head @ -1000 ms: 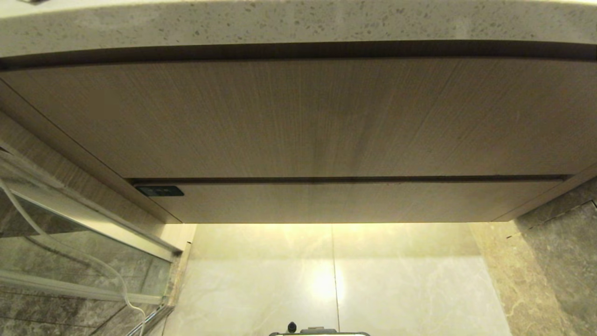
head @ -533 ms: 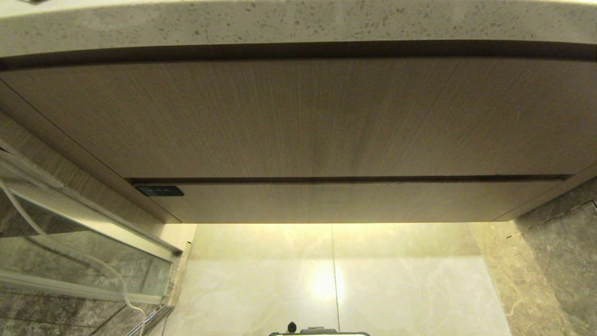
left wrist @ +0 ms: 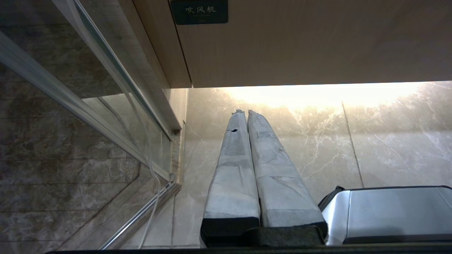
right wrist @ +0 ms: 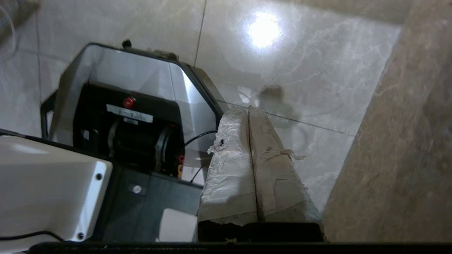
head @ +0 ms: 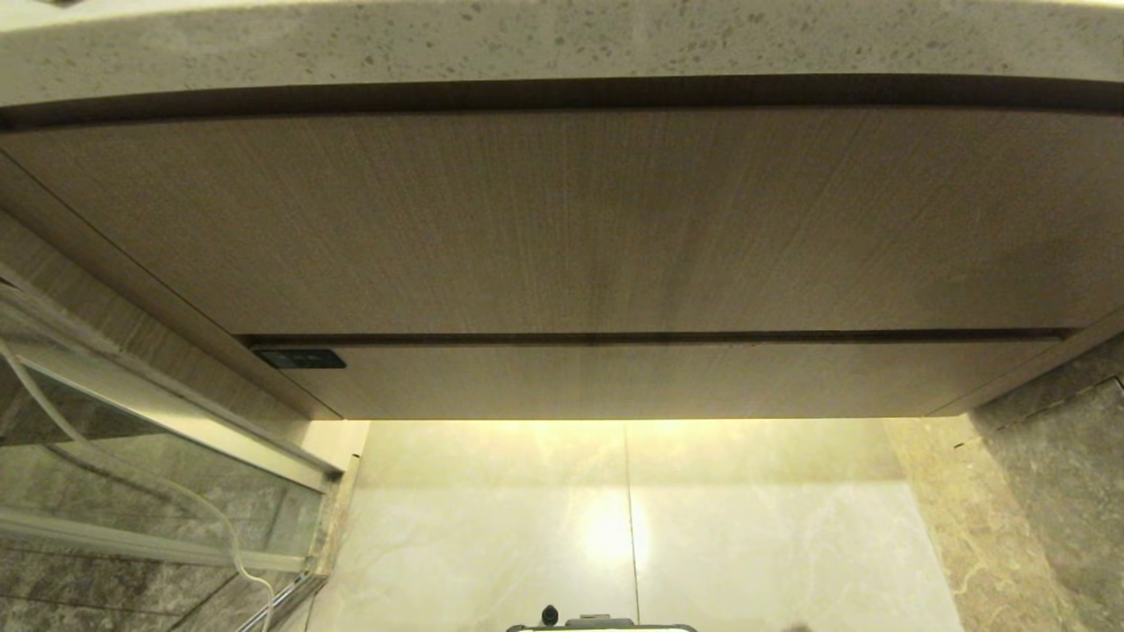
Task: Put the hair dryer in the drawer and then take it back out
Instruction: Pull open the drawer
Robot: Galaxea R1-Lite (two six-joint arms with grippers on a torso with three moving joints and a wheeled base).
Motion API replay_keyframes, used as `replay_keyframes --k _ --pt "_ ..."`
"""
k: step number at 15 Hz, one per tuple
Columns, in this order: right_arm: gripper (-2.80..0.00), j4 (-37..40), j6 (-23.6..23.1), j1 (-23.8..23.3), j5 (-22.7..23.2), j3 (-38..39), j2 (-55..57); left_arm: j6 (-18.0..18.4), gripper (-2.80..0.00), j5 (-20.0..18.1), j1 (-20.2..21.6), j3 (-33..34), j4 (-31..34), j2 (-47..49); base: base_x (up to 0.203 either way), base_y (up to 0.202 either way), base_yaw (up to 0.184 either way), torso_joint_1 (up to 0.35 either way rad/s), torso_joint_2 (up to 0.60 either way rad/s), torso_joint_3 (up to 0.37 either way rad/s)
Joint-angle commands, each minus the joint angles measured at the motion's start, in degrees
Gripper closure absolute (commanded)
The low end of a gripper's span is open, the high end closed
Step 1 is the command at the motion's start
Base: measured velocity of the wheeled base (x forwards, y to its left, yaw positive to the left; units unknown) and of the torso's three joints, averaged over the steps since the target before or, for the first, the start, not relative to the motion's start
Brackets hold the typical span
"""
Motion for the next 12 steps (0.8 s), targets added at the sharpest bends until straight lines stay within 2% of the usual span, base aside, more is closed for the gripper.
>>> replay_keyframes --k 1,4,5,6,9,12 --pt "0.00 -4.61 -3.62 0.92 0.35 -1.12 16.07 0.00 0.00 0.02 0.00 0.00 0.01 -0.09 0.000 0.000 0.000 0.000 0.00 0.000" --pt "0.00 -13.54 -10.50 1.82 1.21 -3.88 28.74 0.00 0.00 0.02 0.00 0.00 0.01 -0.09 0.000 0.000 0.000 0.000 0.00 0.000" --pt "-2.80 -15.96 -11.99 2.01 1.60 -5.12 31.71 0.00 0.00 0.11 0.00 0.00 0.01 0.00 0.000 0.000 0.000 0.000 0.00 0.000" --pt "-2.80 -17.73 -13.76 2.11 1.73 -6.04 33.36 0.00 0.00 0.08 0.00 0.00 0.01 -0.08 0.000 0.000 0.000 0.000 0.00 0.000" --pt "-2.80 -20.10 -26.51 1.97 1.34 -7.28 38.67 0.00 0.00 0.02 0.00 0.00 0.01 -0.02 0.000 0.000 0.000 0.000 0.00 0.000" --pt "-2.80 -21.16 -34.52 1.87 1.31 -5.46 38.03 0.00 0.00 0.11 0.00 0.00 0.01 0.00 0.000 0.000 0.000 0.000 0.00 0.000"
